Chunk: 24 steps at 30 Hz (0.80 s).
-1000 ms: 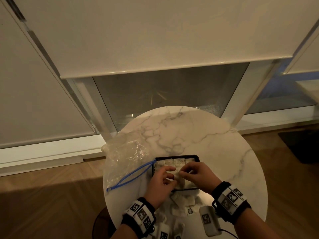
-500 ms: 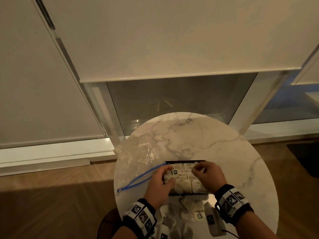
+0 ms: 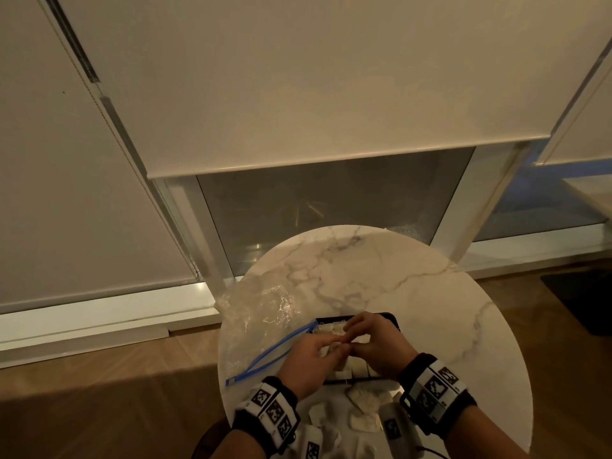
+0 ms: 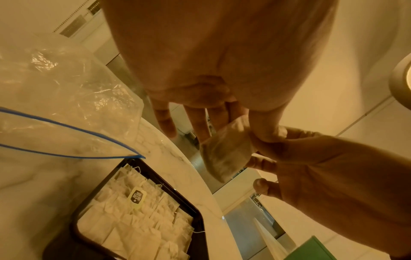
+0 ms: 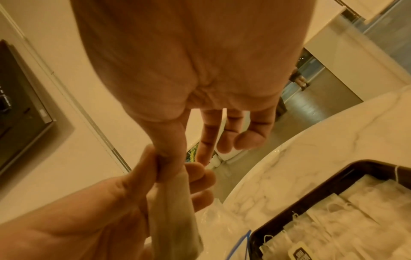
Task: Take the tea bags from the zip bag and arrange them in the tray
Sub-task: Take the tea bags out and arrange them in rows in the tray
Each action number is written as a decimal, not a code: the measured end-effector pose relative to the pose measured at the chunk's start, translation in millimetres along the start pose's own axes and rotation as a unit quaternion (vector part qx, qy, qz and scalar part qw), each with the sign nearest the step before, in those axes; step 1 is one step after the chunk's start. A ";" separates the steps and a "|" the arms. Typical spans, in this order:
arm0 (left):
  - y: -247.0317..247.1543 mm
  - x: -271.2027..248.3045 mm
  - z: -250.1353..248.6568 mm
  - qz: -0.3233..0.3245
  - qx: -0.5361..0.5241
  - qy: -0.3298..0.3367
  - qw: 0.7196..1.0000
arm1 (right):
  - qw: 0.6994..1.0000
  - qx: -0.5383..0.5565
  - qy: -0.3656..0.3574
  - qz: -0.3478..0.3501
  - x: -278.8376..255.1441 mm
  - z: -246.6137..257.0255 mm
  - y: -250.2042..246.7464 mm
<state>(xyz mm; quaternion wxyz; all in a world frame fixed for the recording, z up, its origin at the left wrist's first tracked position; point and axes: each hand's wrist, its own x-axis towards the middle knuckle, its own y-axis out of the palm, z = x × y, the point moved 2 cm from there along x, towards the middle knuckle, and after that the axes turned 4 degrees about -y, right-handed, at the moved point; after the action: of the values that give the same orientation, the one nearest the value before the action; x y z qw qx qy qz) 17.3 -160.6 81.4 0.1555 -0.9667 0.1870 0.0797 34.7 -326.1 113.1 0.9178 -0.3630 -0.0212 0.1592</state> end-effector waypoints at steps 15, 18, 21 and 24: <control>0.3 -2.9 -5.7 0.004 -0.014 -0.021 1.000 | 0.995 0.085 -0.005 -0.042 -6.0 -5.5 -14.0; -0.7 -6.0 -8.1 -0.004 -0.019 -0.016 1.000 | 0.993 0.092 -0.007 -0.073 -5.7 -9.9 -16.3; 1.0 -8.1 -4.8 -0.014 -0.015 -0.010 1.000 | 0.994 0.085 -0.014 -0.060 -8.7 -7.7 -13.3; 3.9 -8.9 1.1 -0.022 -0.036 -0.008 0.999 | 0.997 0.077 -0.023 0.002 -11.9 -2.4 -13.5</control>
<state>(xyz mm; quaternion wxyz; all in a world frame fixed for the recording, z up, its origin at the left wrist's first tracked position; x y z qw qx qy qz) 7.6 -160.7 81.2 0.1237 -0.9748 0.1620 0.0903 27.5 -340.5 121.3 0.9420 -0.2878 -0.0290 0.1701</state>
